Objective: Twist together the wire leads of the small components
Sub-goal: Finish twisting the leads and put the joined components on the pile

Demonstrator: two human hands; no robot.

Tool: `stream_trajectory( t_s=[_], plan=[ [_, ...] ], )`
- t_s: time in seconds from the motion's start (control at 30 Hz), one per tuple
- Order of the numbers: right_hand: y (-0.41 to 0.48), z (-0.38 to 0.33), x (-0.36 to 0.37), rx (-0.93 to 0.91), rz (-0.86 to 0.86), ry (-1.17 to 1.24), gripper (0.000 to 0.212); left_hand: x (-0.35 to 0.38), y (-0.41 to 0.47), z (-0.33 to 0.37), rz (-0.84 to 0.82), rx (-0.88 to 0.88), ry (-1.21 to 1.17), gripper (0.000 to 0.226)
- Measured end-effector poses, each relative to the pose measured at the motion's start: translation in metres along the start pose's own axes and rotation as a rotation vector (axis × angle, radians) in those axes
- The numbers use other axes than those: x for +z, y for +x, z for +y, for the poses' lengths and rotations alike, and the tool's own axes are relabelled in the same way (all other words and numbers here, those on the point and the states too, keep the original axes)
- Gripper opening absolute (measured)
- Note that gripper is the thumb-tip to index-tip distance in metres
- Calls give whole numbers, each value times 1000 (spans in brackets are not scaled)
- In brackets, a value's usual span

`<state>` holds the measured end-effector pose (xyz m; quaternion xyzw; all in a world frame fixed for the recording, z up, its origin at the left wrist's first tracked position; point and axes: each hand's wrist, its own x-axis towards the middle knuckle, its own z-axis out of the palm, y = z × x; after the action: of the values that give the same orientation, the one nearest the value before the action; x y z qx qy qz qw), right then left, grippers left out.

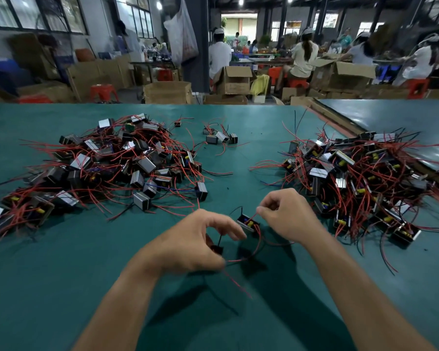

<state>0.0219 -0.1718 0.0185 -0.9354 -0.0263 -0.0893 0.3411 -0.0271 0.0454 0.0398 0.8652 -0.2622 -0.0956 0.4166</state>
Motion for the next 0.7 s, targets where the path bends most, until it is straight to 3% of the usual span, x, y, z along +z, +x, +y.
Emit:
stream_trajectory(
  t_s=[0.17,0.5,0.63,0.7],
  plan=[
    [1,0,4,25,22,71,27,3,-2,5,-57,-5,46,34],
    [-3,-5,3,-43,-40,163,26,2,-1,-3,-133,-35,128,48],
    [-4,-8,4,-54,-52,200,26,7,6,-10,77,-53,112,5],
    [-3,-7,4,-62,-58,232,25,9,11,-13,187,-101,71,14]
  ],
)
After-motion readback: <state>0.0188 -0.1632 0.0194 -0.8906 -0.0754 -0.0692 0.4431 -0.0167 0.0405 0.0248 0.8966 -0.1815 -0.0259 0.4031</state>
